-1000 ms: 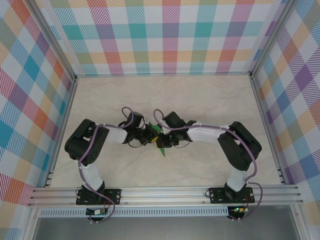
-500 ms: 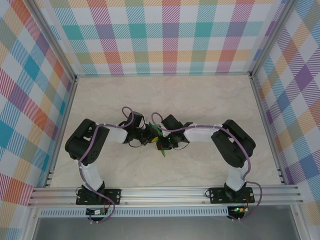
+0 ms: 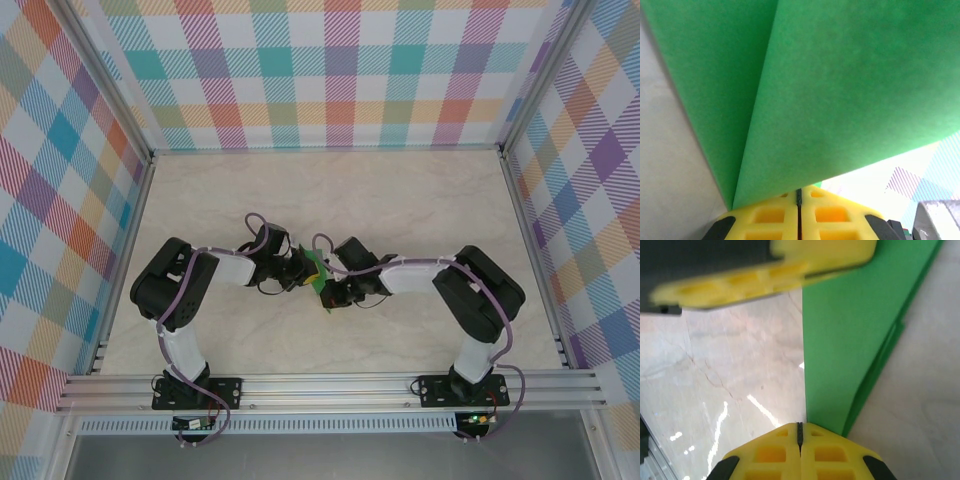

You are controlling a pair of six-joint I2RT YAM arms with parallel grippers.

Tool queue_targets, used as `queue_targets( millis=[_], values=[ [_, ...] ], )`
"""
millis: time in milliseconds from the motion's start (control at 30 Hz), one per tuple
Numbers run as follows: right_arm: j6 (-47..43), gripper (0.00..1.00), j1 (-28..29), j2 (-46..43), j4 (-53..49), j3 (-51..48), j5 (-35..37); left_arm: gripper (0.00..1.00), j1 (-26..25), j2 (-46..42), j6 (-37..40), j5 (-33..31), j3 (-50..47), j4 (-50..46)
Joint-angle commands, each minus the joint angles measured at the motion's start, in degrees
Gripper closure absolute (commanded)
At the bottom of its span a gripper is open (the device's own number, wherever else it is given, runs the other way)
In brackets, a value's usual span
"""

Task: Fold a paper plane with a square sheet of paper (pick it up from the middle)

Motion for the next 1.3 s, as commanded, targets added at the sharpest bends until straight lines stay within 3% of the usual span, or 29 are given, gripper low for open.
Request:
queue_targets(
  millis=[0,133,367,500,833,1267],
  values=[
    [-3.58,1.0,0.19,-1.62,-5.19,-4.1,-4.66,0.93,-0.16,2.28,1.56,-5.58,-1.17,-6.37],
    [-5.33,1.0,0.17,-3.58,-6.04,-6.35,-6.08,0.93,-0.18,2.26,1.5,-5.3,-1.16,-6.06],
    [-4.66,1.0,0.19,-9.0,-6.55,-3.98,-0.79,0.93,-0.14,2.19,1.36,-4.31,-1.1,-5.02],
    [-2.29,1.0,0.23,-7.49,-4.25,-0.4,1.2,0.93,-0.18,2.02,1.16,-3.94,-1.01,-4.6],
    [1.13,1.0,0.1,2.9,0.06,3.94,-1.96,0.93,-0.17,1.75,1.09,-2.88,-0.44,-4.16],
    [-6.31,1.0,0.14,-1.6,-8.37,-5.43,-6.6,0.96,-0.13,2.58,0.45,-8.06,-0.49,-10.45]
  ],
)
